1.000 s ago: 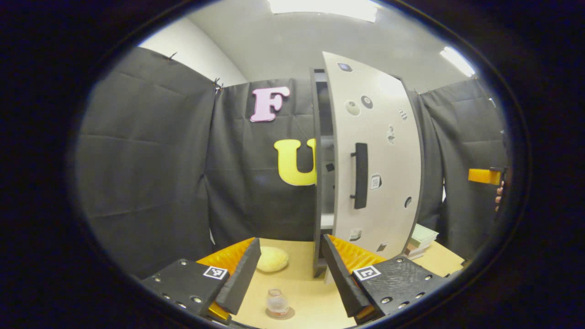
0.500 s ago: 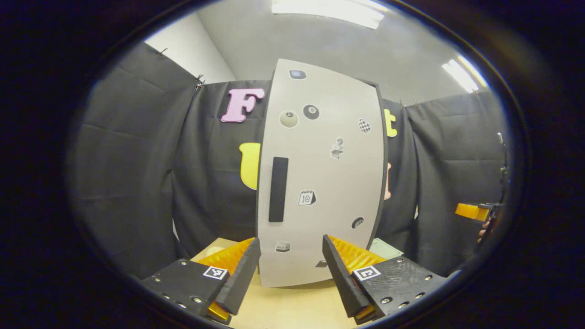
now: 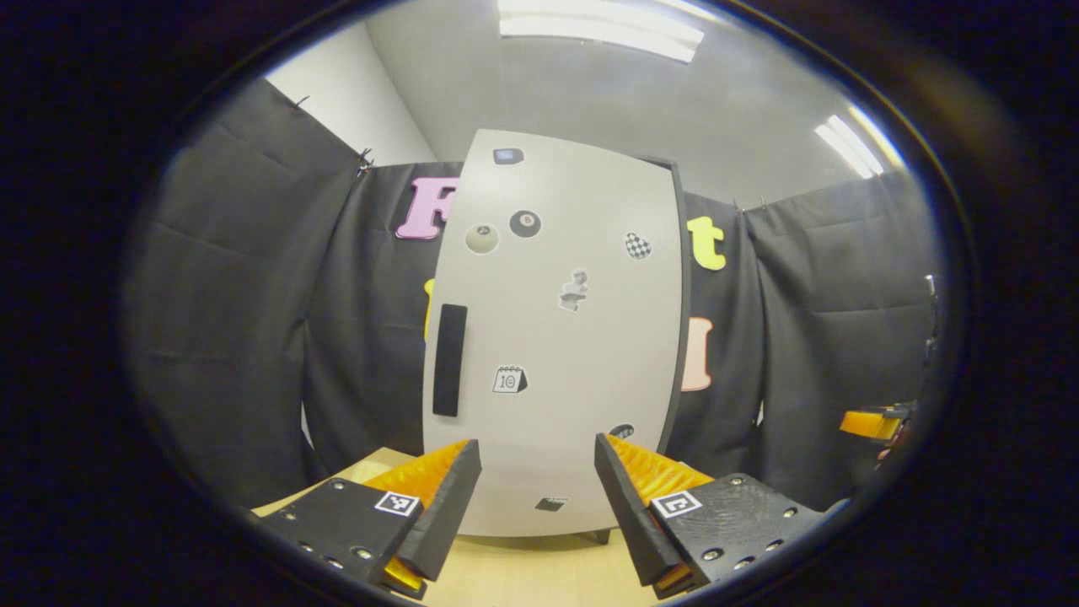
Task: Open the cabinet door with the right hand, grasp the bottle in the cabinet with the left hand and place it on the coaster, then close the cabinet door with the right hand.
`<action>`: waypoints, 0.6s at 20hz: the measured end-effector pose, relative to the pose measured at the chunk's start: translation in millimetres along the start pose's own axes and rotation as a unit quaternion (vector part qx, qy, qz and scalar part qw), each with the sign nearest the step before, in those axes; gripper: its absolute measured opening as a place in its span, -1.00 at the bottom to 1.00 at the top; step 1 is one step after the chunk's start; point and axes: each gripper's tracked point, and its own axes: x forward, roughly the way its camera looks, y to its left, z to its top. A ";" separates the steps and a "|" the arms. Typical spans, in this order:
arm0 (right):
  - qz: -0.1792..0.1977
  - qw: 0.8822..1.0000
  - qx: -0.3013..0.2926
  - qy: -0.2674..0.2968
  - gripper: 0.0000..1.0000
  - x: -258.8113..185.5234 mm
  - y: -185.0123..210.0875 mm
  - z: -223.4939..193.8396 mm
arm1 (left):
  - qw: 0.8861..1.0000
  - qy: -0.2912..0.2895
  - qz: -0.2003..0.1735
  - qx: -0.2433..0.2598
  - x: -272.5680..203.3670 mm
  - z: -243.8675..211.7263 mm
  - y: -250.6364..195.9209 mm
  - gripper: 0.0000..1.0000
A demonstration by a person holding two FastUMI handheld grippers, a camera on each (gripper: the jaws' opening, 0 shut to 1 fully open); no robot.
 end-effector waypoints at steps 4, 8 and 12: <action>0.050 0.999 -0.021 0.001 0.96 13.0 8.7 -3.9 | 1.000 -0.002 0.010 -0.016 5.1 -3.8 -23.6 0.63; 0.093 0.995 -0.042 -0.002 0.96 11.6 26.4 -1.7 | 0.999 -0.014 0.030 -0.019 -5.2 6.9 -33.4 0.62; 0.102 0.994 -0.034 -0.004 0.84 5.5 39.6 -3.2 | 0.999 -0.010 0.041 -0.022 -15.6 11.0 -26.1 0.67</action>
